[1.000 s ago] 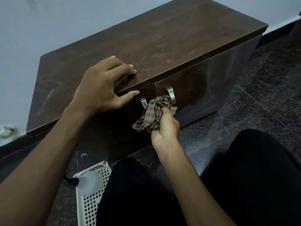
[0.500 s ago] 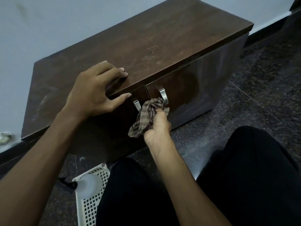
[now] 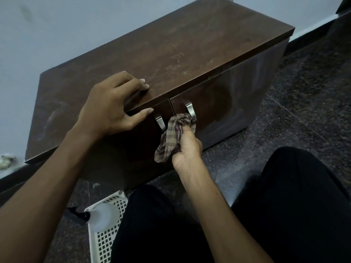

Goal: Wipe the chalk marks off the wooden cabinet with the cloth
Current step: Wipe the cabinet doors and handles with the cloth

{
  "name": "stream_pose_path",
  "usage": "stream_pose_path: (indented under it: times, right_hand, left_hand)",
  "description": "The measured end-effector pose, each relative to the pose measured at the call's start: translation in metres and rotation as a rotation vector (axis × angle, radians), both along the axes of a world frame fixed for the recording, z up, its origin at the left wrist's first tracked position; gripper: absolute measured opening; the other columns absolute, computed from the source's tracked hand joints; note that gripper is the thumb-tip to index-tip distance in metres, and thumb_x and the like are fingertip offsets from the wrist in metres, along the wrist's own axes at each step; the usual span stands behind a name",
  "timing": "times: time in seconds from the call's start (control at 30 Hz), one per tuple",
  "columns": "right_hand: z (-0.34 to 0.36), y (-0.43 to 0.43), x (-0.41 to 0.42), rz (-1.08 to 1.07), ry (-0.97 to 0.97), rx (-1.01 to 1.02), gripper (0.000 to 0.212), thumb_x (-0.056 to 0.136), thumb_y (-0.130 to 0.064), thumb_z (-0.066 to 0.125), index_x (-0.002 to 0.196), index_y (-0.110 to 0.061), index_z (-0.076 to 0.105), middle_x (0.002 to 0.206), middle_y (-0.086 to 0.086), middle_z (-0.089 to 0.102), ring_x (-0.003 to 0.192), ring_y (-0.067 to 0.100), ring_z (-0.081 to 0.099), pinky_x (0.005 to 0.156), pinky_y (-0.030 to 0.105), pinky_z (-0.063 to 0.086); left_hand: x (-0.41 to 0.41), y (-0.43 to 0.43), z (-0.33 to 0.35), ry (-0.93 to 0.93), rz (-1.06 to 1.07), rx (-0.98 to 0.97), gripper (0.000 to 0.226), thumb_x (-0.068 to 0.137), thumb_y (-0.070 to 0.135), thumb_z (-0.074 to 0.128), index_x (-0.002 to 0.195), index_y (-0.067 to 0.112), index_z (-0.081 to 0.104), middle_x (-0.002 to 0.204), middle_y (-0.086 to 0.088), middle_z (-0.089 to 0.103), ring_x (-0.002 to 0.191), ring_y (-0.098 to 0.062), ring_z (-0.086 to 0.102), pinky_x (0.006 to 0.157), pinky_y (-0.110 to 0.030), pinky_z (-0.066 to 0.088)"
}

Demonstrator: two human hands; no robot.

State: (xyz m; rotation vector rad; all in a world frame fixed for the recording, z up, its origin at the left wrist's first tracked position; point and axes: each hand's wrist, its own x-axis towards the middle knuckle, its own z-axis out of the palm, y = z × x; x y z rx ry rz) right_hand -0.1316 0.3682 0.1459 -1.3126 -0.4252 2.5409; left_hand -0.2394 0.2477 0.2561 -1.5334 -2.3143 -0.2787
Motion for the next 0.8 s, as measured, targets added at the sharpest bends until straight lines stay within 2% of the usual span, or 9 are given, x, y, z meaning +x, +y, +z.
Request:
stream_pose_path:
  times: [0.1,0.23,0.33,0.43,0.57,0.63,0.7,0.73,0.8]
  right_hand:
    - [0.005,0.001,-0.001,0.005,0.014,-0.016,0.028,0.084,-0.030,0.079,0.095,-0.006,0.071,0.088,0.011,0.075,0.079,0.026,0.073,0.077,0.045,0.061]
    - [-0.001,-0.004,0.002,-0.016,0.010,0.010,0.020,0.086,-0.026,0.077,0.089,-0.007,0.071,0.081,0.006,0.074,0.068,0.017,0.071,0.069,0.034,0.061]
    - [0.001,0.000,0.002,0.008,0.001,0.003,0.016,0.087,-0.022,0.076,0.086,-0.008,0.070,0.079,0.007,0.073,0.068,0.018,0.071,0.073,0.037,0.061]
    - [0.006,0.003,0.001,0.041,0.026,0.018,0.024,0.086,-0.029,0.077,0.088,-0.006,0.070,0.087,0.011,0.075,0.079,0.026,0.073,0.079,0.045,0.060]
    - [0.003,-0.001,0.004,0.008,0.052,0.076,0.027,0.090,-0.028,0.074,0.097,-0.002,0.073,0.093,0.012,0.076,0.081,0.023,0.074,0.077,0.038,0.062]
    - [-0.008,-0.003,0.009,0.029,-0.039,0.139,0.023,0.090,-0.026,0.073,0.095,-0.003,0.074,0.090,0.010,0.077,0.078,0.021,0.075,0.072,0.033,0.063]
    - [-0.022,-0.005,0.018,0.037,-0.134,0.237,0.023,0.090,-0.026,0.073,0.100,-0.005,0.072,0.095,0.010,0.077,0.084,0.020,0.075,0.076,0.033,0.063]
    - [-0.029,-0.006,0.024,0.024,-0.176,0.323,0.025,0.089,-0.029,0.073,0.100,-0.007,0.072,0.097,0.008,0.076,0.087,0.019,0.075,0.078,0.036,0.063]
    - [-0.031,-0.007,0.034,-0.067,-0.223,0.565,0.025,0.085,-0.040,0.074,0.090,-0.015,0.069,0.087,0.001,0.075,0.081,0.013,0.073,0.076,0.038,0.063]
  left_hand:
    - [0.001,0.000,0.000,0.002,0.004,-0.013,0.049,0.088,0.047,0.074,0.118,0.008,0.070,0.118,-0.011,0.070,0.112,-0.027,0.068,0.102,-0.047,0.053]
    - [-0.001,0.000,0.000,-0.002,0.002,-0.019,0.051,0.089,0.048,0.072,0.119,0.008,0.069,0.119,-0.011,0.070,0.113,-0.026,0.068,0.103,-0.047,0.053]
    - [-0.001,-0.001,0.000,0.008,0.006,-0.012,0.050,0.089,0.048,0.072,0.119,0.008,0.069,0.119,-0.010,0.070,0.113,-0.026,0.068,0.102,-0.047,0.053]
    - [0.000,-0.001,-0.001,0.015,0.003,-0.017,0.050,0.089,0.048,0.073,0.119,0.009,0.069,0.119,-0.010,0.070,0.113,-0.026,0.068,0.101,-0.048,0.053]
    - [-0.002,0.000,0.000,0.012,-0.001,-0.020,0.050,0.088,0.048,0.074,0.119,0.009,0.069,0.119,-0.011,0.069,0.112,-0.027,0.068,0.101,-0.048,0.053]
    - [-0.003,0.000,0.001,0.008,-0.003,-0.021,0.050,0.088,0.048,0.073,0.120,0.009,0.069,0.119,-0.011,0.069,0.111,-0.027,0.068,0.099,-0.048,0.054]
    - [-0.004,0.000,0.001,0.011,-0.003,-0.017,0.051,0.088,0.049,0.073,0.120,0.009,0.069,0.119,-0.011,0.069,0.110,-0.027,0.068,0.099,-0.048,0.054]
    - [-0.004,0.000,0.000,0.010,-0.005,-0.018,0.050,0.088,0.048,0.073,0.120,0.009,0.069,0.118,-0.011,0.069,0.110,-0.027,0.068,0.099,-0.049,0.054]
    - [-0.004,-0.001,0.000,0.005,-0.008,-0.017,0.050,0.088,0.048,0.074,0.119,0.009,0.069,0.118,-0.010,0.069,0.110,-0.027,0.068,0.100,-0.049,0.054]
